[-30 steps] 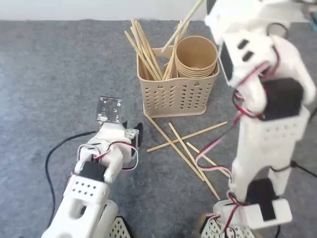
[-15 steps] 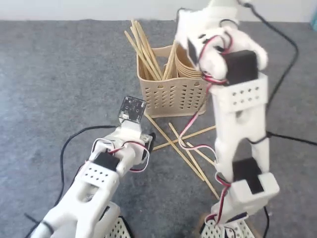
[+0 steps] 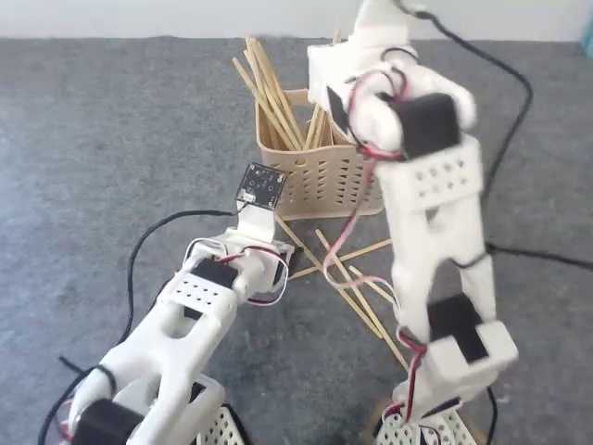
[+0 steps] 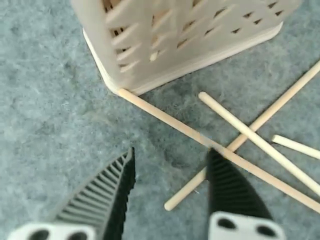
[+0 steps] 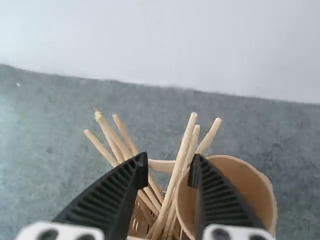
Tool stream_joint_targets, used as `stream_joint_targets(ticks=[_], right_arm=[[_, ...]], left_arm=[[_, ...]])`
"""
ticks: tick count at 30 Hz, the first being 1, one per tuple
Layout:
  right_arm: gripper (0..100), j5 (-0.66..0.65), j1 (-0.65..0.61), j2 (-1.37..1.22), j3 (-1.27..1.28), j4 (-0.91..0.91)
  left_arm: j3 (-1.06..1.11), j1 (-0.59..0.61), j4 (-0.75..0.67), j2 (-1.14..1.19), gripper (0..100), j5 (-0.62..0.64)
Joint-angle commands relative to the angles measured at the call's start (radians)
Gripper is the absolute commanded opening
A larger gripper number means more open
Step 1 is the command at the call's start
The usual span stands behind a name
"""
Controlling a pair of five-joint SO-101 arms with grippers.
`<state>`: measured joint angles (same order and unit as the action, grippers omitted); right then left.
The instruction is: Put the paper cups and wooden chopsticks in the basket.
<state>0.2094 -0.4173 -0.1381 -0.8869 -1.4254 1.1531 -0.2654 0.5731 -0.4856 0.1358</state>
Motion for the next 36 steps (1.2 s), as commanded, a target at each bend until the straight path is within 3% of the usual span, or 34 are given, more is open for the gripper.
stream_joint_targets(ticks=[1, 4, 8, 13, 18, 26, 29, 33, 36], right_arm=[[10.6, -0.017, -0.002, 0.191, -0.025, -0.050], [8.0, -0.017, 0.021, 0.285, -0.025, -0.122], [7.4, -0.017, 0.091, 0.407, -0.025, -0.219], [7.2, -0.018, 0.203, 0.507, -0.015, -0.375], [7.2, -0.020, 0.395, 0.624, 0.169, -0.367], [7.2, -0.157, 0.498, 0.739, 0.416, -0.367], [7.2, -0.158, 0.527, 0.759, 0.443, -0.367], [7.2, -0.158, 0.558, 0.762, 0.448, -0.367], [7.2, -0.158, 0.567, 0.762, 0.448, -0.367]], left_arm=[[-0.058, -0.029, 0.029, -0.002, 28, -0.023], [-0.054, -0.086, 0.035, -0.002, 28, -0.104], [-0.064, -0.127, 0.046, -0.002, 28, -0.098], [-0.124, -0.129, 0.044, 0.054, 28, 0.074], [-0.228, -0.060, 0.031, 0.235, 28, 0.209], [-0.444, 0.014, 0.146, 0.479, 27, 0.388], [-0.466, 0.011, 0.157, 0.499, 21, 0.391], [-0.463, 0.005, 0.153, 0.499, 1, 0.387], [-0.463, -0.012, 0.158, 0.497, 2, 0.387]])
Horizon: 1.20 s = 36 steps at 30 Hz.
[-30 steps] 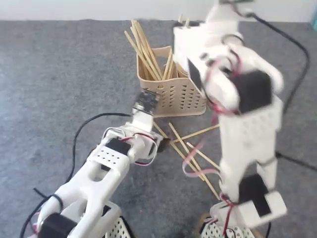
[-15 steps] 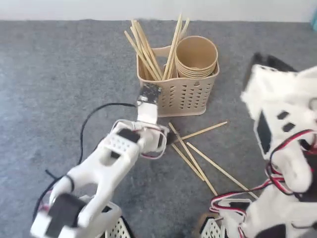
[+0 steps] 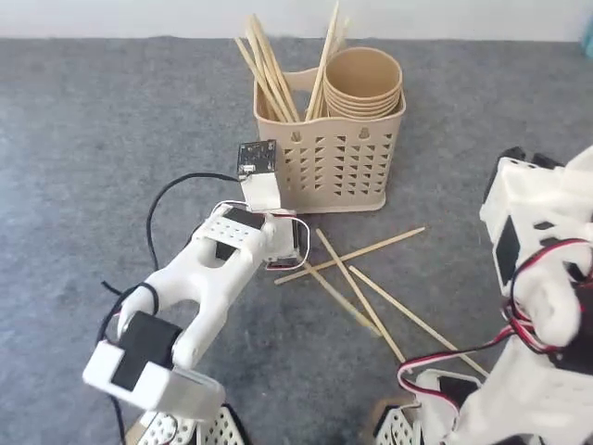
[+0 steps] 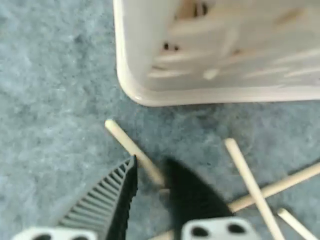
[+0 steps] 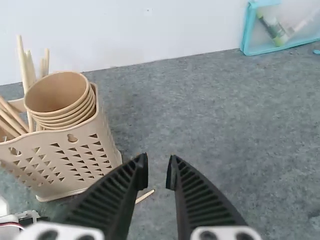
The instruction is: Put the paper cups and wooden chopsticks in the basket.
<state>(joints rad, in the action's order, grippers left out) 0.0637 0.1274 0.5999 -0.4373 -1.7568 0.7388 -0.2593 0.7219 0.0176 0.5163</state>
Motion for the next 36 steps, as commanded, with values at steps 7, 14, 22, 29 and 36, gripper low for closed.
stream_joint_targets(ticks=[7, 14, 22, 29, 36], right_arm=[[7.2, -0.012, 0.022, 0.024, 0.000, -0.036], [7.2, -0.012, 0.022, 0.024, 0.000, -0.036], [7.2, -0.014, 0.022, 0.021, 0.000, -0.036], [7.2, -0.014, 0.019, 0.016, 0.002, -0.036], [7.2, -0.012, 0.015, 0.074, 0.267, -0.038]], left_arm=[[-0.015, -0.029, 0.031, -0.055, 1, -0.052], [0.137, -0.044, -0.017, -0.269, 1, -0.057], [0.303, 0.089, -0.061, -0.588, 1, -0.057], [0.374, 0.233, -0.058, -0.847, 1, -0.057], [0.412, 0.362, -0.055, -1.158, 1, -0.080]])
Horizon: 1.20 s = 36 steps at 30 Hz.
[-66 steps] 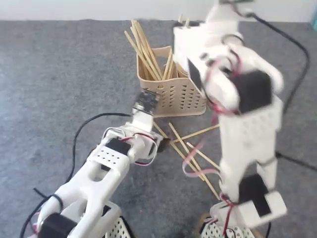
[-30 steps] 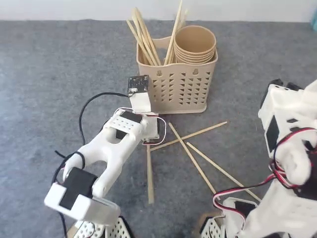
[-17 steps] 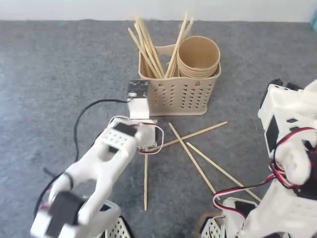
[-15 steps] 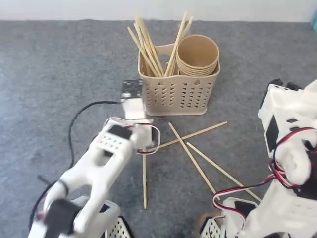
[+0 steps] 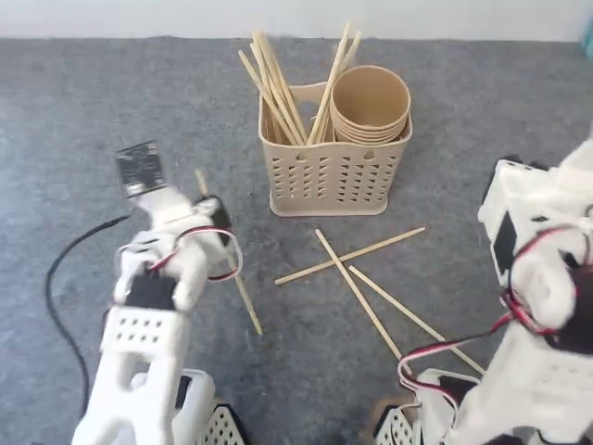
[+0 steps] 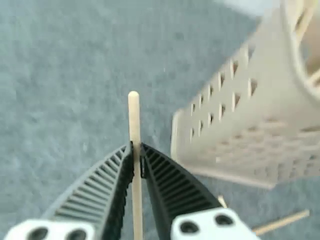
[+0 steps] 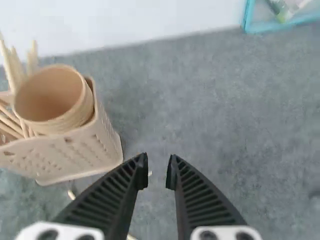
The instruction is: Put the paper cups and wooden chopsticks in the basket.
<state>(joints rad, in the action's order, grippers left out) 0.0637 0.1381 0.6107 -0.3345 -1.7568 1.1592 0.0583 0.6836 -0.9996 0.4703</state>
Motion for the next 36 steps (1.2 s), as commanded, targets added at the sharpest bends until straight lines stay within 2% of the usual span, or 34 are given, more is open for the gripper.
stream_joint_targets(ticks=[1, 6, 13, 18, 20, 25, 28, 36], right_arm=[[7.2, -0.012, 0.004, 0.088, 0.224, -0.036], [7.2, -0.023, 0.004, 0.243, 0.522, 0.048], [7.2, -0.198, 0.012, 0.423, 0.973, 0.222], [7.2, -0.290, 0.013, 0.456, 1.209, 0.360], [7.2, -0.327, 0.013, 0.456, 1.269, 0.407], [7.2, -0.367, 0.005, 0.456, 1.396, 0.498], [7.6, -0.370, 0.004, 0.455, 1.465, 0.555], [7.6, -0.379, -0.087, 0.453, 1.525, 0.581]], left_arm=[[-0.007, 0.057, -0.017, -0.186, 1, -0.054], [-0.021, 0.074, -0.017, -0.341, 1, -0.081], [-0.213, 0.074, -0.017, -0.288, 1, -0.081], [-0.409, 0.074, -0.014, -0.157, 1, -0.095], [-0.461, 0.074, 0.029, -0.097, 1, -0.126], [-0.461, 0.126, 0.072, 0.080, 1, -0.129], [-0.463, 0.160, 0.069, 0.226, 2, -0.068], [-0.526, 0.160, 0.069, 0.585, 16, -0.017]])
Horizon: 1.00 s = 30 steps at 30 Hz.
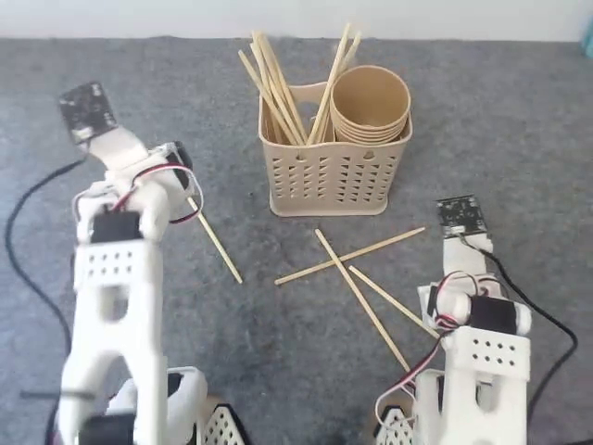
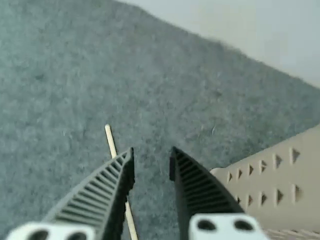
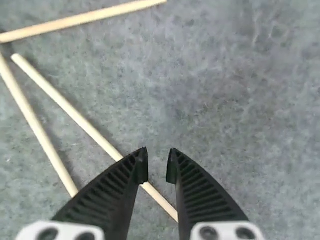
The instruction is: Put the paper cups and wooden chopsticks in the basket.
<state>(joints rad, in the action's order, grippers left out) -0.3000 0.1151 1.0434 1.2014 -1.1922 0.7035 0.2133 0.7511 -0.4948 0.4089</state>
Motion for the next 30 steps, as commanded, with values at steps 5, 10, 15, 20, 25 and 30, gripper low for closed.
stream_joint_targets(ticks=[5, 10, 15, 20, 25, 30], right_arm=[[7.6, -0.040, -0.145, -0.022, -0.018, 0.018], [7.3, -0.028, -0.151, -0.145, -0.006, 0.076], [7.5, -0.017, -0.153, -0.265, 0.032, 0.170], [7.4, -0.017, -0.151, -0.291, 0.028, 0.171], [7.4, -0.015, -0.145, -0.275, 0.035, 0.168], [7.2, -0.011, -0.143, -0.275, 0.035, 0.166]], left_arm=[[-0.073, 0.006, -0.055, 0.230, 15, 0.120], [-0.082, 0.034, -0.198, 0.399, 15, 0.121], [-0.157, 0.058, -0.262, 0.546, 15, 0.121], [-0.259, 0.060, -0.190, 0.658, 15, 0.127], [-0.348, 0.066, -0.153, 0.744, 15, 0.127], [-0.407, 0.058, -0.127, 0.787, 15, 0.127]])
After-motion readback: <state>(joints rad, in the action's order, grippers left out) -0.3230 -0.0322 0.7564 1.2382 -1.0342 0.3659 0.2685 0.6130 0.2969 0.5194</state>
